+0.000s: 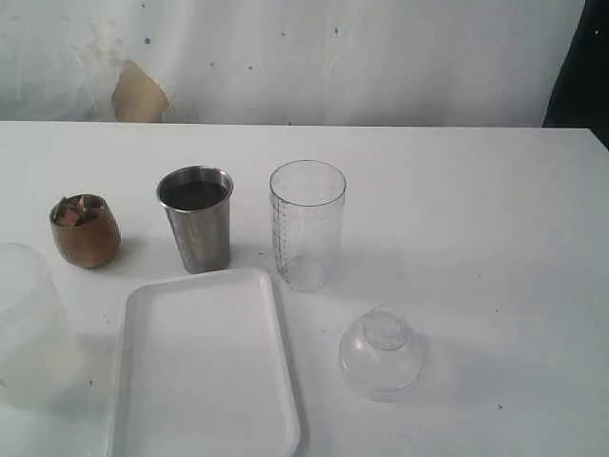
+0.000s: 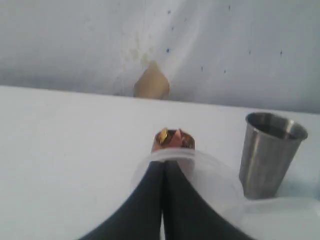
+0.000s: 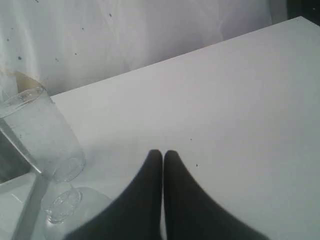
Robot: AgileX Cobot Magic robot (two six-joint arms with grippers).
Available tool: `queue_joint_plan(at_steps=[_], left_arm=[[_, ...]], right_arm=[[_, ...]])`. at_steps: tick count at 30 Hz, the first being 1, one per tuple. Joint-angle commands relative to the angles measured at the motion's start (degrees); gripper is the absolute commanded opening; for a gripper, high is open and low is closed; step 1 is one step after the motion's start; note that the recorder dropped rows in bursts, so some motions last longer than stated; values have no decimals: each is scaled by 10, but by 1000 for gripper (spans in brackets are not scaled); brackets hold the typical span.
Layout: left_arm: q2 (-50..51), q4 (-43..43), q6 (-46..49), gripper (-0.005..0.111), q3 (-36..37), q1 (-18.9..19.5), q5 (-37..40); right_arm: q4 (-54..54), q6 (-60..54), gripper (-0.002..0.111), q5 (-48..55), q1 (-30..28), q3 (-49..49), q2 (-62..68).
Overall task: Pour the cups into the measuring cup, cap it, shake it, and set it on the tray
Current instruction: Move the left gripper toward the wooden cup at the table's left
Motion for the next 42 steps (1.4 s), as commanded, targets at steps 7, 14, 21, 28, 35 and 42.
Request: queue_joint_plan(at_steps=[7, 14, 21, 28, 35, 42], left_arm=[[-2, -14, -190, 0, 3, -3, -284], [86, -33, -64, 0, -111, -2, -355], [324, -57, 229, 0, -359, -2, -178], [616, -149, 415, 0, -661, 38, 144], [762, -798, 940, 0, -684, 265, 472], [884, -842, 971, 0, -684, 382, 529]], right_arm=[[1, -5, 0, -7, -3, 3, -3], [1, -5, 0, -7, -3, 3, -3], [0, -5, 0, -7, -3, 3, -3], [0, -5, 0, -7, -3, 3, -3], [0, -5, 0, -7, -3, 3, -3], [0, -5, 0, -7, -3, 3, -3]])
